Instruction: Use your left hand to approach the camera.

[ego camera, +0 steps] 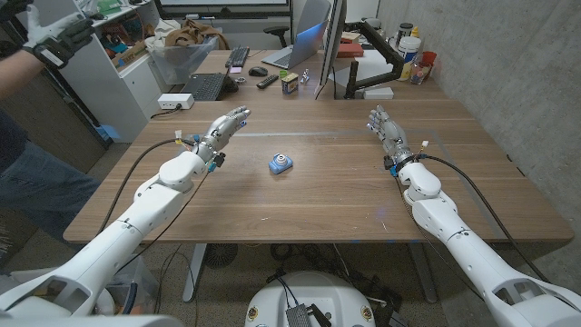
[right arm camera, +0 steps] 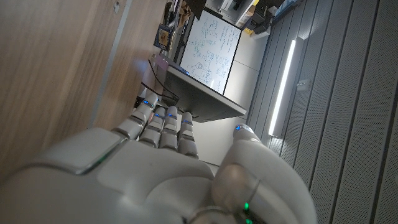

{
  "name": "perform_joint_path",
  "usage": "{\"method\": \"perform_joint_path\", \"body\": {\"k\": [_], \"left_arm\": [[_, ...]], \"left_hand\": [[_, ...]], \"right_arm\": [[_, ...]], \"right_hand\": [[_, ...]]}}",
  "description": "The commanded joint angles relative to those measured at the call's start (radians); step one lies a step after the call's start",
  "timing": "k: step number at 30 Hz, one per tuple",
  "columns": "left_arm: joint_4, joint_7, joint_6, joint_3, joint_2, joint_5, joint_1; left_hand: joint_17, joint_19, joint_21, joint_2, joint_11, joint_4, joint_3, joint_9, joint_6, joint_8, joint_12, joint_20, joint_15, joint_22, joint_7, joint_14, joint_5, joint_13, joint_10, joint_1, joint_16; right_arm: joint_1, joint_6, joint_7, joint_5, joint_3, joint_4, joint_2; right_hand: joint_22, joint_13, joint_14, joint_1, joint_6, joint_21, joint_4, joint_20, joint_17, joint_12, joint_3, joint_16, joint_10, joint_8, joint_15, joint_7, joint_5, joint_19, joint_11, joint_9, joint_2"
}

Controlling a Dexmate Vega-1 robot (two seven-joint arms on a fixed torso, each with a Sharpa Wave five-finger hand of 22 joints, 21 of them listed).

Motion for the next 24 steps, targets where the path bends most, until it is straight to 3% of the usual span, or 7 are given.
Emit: {"method": "perform_joint_path", "body": {"k": [1, 24], "left_arm": [[-0.012, -0.011, 0.008, 0.010, 0.019, 0.022, -0.012], [-0.068, -0.021, 0.047, 0.038, 0.084, 0.105, -0.033]], "left_hand": [[0.002, -0.005, -0.002, 0.001, -0.009, -0.007, 0.005, 0.005, 0.002, -0.002, -0.002, 0.009, 0.001, 0.004, 0.007, 0.000, 0.001, 0.004, 0.004, 0.011, -0.004], [0.002, -0.016, -0.005, 0.001, -0.018, -0.023, 0.011, 0.006, 0.002, -0.005, -0.006, 0.023, -0.003, 0.005, -0.004, -0.009, -0.001, 0.005, -0.002, 0.028, -0.007]], "right_arm": [[-0.006, 0.003, -0.013, -0.001, 0.000, -0.016, -0.005], [0.009, 0.023, -0.015, -0.001, -0.010, 0.005, 0.008]], "right_hand": [[0.003, 0.003, 0.008, -0.001, 0.008, -0.002, -0.004, -0.006, 0.002, 0.004, 0.001, 0.001, 0.007, 0.005, -0.003, 0.001, -0.003, 0.000, -0.001, 0.005, 0.008], [0.003, 0.003, 0.010, -0.002, 0.010, -0.009, -0.007, -0.004, 0.002, 0.003, -0.001, 0.000, 0.009, 0.003, -0.002, -0.002, -0.003, 0.001, -0.003, 0.005, 0.008]]}}
